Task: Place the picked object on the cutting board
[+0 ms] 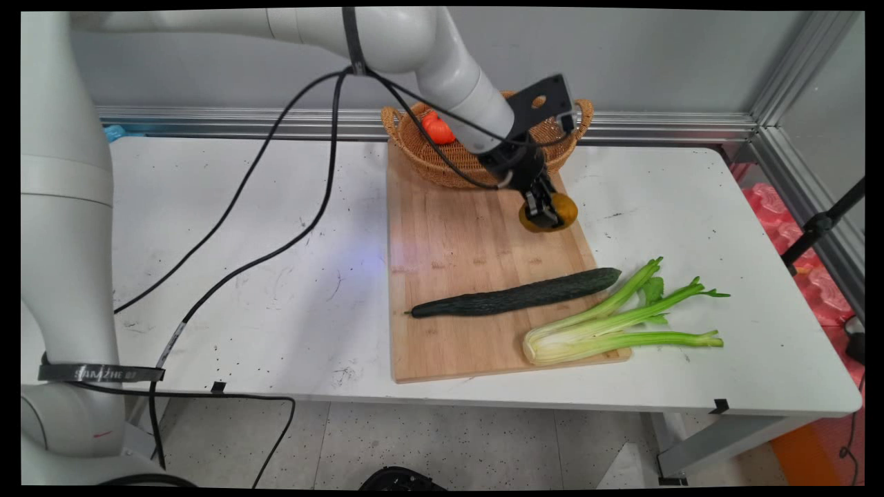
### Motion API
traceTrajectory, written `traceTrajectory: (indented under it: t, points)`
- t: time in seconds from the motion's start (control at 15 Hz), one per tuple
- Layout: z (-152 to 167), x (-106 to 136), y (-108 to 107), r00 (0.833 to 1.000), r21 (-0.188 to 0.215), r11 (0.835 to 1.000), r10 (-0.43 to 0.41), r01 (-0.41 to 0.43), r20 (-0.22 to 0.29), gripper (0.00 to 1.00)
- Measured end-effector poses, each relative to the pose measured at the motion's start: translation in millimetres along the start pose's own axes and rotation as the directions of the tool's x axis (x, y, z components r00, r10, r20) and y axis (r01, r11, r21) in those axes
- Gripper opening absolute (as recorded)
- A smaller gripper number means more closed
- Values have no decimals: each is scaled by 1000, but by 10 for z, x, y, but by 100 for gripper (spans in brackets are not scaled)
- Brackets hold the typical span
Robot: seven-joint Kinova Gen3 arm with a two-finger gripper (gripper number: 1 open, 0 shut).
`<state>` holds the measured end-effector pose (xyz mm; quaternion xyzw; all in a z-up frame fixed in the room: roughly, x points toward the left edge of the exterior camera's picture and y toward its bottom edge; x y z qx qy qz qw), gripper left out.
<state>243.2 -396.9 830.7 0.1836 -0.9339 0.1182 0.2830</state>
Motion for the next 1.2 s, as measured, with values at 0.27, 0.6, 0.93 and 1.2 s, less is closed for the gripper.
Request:
traceTrajectory:
  t: [0.27,0.6,0.93,1.2]
  points:
    - [203,-109,-17,1000,-3,1000,4,-4,3,0]
    - [395,-199,-55,1000,-2,1000,-2,2,4,0]
    - [513,-247,-76,1000,-4,1000,-14,14,3,0]
    - [542,-249,-91,1000,-8,999,-31,31,-1,100]
